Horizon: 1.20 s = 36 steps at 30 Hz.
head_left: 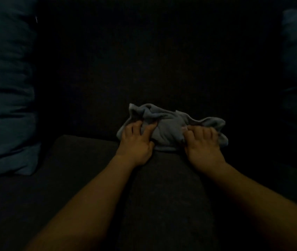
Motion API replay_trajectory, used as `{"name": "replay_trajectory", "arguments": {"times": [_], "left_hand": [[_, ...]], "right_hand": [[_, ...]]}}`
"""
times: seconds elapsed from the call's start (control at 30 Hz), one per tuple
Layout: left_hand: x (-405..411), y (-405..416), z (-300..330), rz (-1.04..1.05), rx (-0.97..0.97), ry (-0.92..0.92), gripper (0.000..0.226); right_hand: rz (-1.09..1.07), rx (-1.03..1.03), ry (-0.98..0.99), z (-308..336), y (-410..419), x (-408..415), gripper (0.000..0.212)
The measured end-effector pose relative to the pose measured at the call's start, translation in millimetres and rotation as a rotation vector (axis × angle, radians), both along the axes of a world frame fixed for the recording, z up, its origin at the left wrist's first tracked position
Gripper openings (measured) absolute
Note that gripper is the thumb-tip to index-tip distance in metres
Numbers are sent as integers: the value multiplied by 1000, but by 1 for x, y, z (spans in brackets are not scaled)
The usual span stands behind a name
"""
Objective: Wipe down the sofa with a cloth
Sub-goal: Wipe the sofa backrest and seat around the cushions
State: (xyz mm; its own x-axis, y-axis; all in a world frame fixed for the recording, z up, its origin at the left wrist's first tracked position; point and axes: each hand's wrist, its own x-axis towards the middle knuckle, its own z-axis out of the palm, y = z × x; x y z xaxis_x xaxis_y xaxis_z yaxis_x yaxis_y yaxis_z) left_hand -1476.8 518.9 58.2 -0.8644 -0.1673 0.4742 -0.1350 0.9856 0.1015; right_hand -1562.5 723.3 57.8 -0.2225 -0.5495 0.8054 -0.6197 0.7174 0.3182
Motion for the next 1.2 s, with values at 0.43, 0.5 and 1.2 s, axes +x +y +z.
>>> {"name": "replay_trajectory", "arguments": {"times": [0.43, 0.5, 1.2], "left_hand": [[24, 14, 13, -17, 64, -317, 49], [36, 18, 27, -25, 15, -459, 52], [-48, 72, 260, -271, 221, 246, 57]], "right_hand": [[-231, 305, -916, 25, 3, 36, 47], [-237, 311, -1115, 42, 8, 50, 63], [-100, -300, 13, 294, 51, -18, 33]]}}
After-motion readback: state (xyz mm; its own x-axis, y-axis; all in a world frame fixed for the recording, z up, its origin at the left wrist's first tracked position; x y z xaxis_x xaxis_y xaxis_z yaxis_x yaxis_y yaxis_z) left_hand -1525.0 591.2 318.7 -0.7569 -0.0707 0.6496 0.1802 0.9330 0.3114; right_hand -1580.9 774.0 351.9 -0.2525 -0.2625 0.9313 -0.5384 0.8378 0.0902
